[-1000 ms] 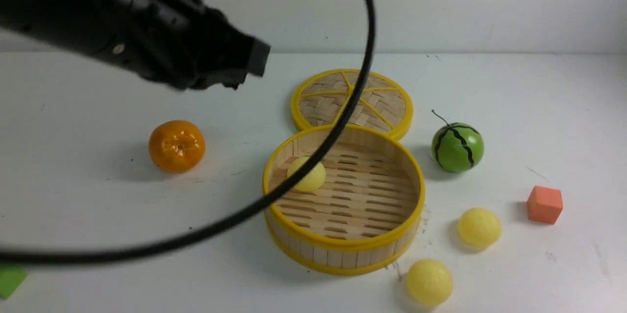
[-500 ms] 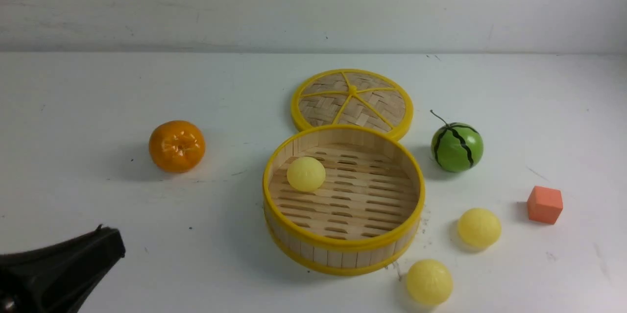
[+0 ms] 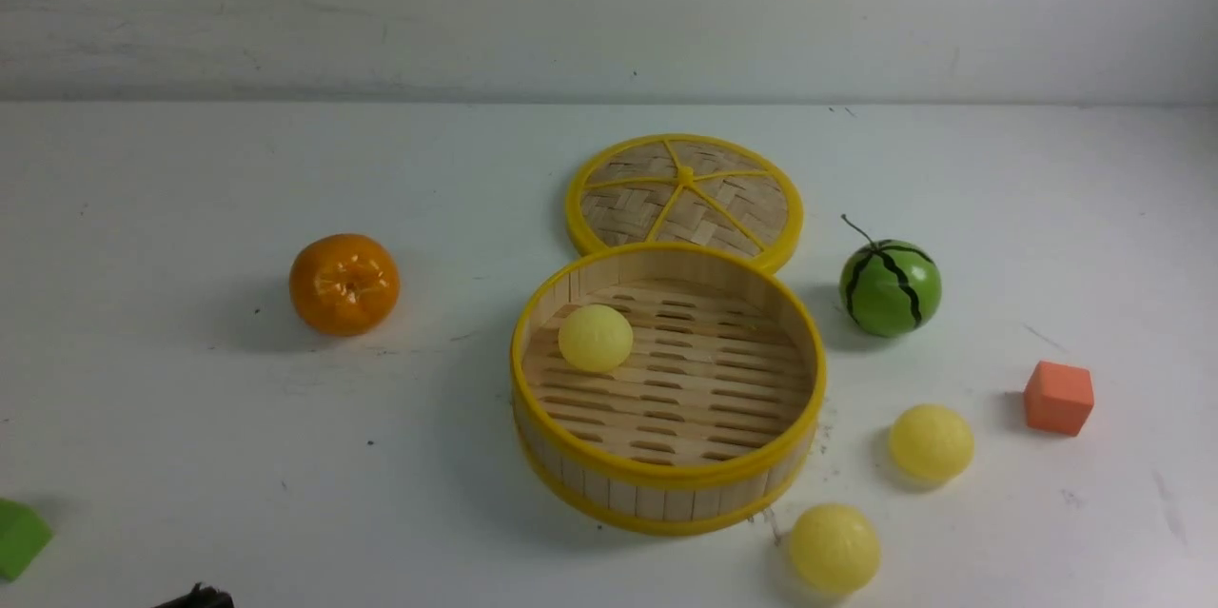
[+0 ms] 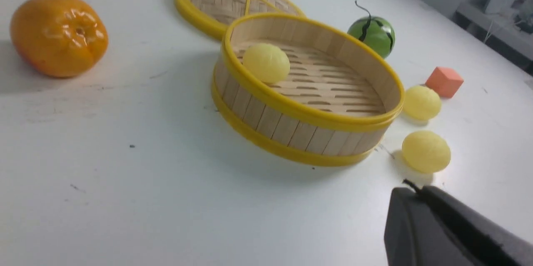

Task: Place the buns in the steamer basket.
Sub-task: Use the right arm to grab a steamed stuffed bun

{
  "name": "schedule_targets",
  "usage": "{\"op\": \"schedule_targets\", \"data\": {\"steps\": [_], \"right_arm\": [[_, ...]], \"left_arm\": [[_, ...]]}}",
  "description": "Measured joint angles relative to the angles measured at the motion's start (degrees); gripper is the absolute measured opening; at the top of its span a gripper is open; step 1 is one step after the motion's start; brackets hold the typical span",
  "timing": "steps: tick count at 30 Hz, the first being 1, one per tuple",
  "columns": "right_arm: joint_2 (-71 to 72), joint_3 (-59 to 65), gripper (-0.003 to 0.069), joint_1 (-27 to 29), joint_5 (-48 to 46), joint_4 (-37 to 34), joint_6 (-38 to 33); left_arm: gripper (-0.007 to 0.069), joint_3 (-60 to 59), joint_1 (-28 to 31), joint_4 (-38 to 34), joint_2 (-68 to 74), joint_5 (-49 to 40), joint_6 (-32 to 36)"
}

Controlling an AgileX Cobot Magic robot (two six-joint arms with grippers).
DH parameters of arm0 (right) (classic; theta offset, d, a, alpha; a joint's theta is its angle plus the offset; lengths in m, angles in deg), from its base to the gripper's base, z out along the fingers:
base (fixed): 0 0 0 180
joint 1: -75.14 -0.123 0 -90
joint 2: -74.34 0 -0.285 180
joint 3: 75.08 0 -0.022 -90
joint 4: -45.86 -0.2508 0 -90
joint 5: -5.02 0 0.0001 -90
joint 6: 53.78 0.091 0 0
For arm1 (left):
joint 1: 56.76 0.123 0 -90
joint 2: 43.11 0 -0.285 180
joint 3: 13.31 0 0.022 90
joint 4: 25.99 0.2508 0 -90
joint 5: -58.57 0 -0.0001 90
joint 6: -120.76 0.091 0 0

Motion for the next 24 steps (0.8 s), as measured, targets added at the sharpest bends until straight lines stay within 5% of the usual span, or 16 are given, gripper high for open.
{"op": "schedule_targets", "data": {"steps": [4,13,24], "right_arm": [[-5.6,-10.0,0.0241,-4.2,-11.2,0.1,1.2],[-43.2,-42.8,0.0241,-17.8,-51.7,6.5,-16.3],[-75.1,-53.8,0.0241,-25.8,-50.3,7.7,-18.9]], "left_arm": [[-0.0014,0.0,0.0,0.0,0.0,-1.4,0.0],[-0.0013,0.0,0.0,0.0,0.0,-1.6,0.0],[-0.0013,0.0,0.0,0.0,0.0,-1.6,0.0]]}}
